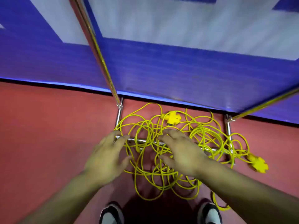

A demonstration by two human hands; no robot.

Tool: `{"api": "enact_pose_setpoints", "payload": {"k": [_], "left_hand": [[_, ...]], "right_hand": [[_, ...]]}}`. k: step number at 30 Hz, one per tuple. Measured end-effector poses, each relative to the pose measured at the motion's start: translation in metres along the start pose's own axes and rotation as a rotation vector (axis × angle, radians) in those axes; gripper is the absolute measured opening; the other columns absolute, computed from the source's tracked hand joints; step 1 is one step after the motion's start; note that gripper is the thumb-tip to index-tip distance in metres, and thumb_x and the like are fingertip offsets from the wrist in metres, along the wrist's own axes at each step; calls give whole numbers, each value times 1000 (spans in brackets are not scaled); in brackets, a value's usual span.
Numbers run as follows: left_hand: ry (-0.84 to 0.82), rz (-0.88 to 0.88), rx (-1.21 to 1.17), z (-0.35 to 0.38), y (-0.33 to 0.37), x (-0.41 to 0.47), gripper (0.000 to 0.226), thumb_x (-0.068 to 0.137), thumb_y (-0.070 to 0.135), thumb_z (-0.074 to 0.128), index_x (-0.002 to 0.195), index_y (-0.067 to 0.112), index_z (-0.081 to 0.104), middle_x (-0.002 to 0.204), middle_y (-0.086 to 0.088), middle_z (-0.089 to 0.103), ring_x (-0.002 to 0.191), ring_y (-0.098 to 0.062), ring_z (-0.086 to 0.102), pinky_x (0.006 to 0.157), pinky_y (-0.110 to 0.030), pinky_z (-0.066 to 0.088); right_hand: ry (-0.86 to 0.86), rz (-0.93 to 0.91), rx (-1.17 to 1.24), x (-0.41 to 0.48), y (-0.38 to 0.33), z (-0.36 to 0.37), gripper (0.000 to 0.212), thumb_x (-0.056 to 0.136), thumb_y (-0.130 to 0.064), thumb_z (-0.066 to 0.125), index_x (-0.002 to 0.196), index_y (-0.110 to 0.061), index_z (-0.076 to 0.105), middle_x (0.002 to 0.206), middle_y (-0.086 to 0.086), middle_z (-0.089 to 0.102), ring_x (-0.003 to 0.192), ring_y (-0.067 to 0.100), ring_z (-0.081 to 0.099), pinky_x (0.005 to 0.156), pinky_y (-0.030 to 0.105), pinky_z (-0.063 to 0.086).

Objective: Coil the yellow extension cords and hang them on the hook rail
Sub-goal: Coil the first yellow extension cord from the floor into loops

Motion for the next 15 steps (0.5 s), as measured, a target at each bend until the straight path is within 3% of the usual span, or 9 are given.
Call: {"api": "enact_pose_setpoints", "payload": {"k": [3,7,11,15], "left_hand": [[-35,-42,-61,82,-48,16,68,80,59,54,141,28,50,136,1,47,117,-24,58,97,-39,51],[-32,-92,-108,174,-100,40,66,83,54,58,142,28,49,137,2,47,128,-24,50,105,-41,46],[0,-128,-127,221,-124,57,64,85,62,50,139,28,54,132,5,55,125,-22,51,106,-43,43],[77,-195,-165,243,-130,65,65,82,69,49,135,31,58,124,9,63,121,-19,51,105,-41,40]], "right_hand": [[-82,-39,12,52,13,79,65,90,-52,57,148,-30,37,158,-2,30,144,21,29,117,36,29],[-46,-84,41,114,38,166,53,94,-49,54,141,-25,48,148,-2,47,137,20,40,114,34,33],[36,-146,-37,151,51,214,48,89,-53,54,125,-23,60,122,-3,66,120,23,56,103,41,42],[138,-191,-57,157,59,229,48,83,-57,52,121,-28,59,110,-8,68,113,19,57,95,41,40]]}}
Point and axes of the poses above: each hand's wrist, its own x-axis towards the middle knuckle, its own z-axis out of the palm, y = z × x, the point moved 5 cm from there along x, towards the middle knuckle
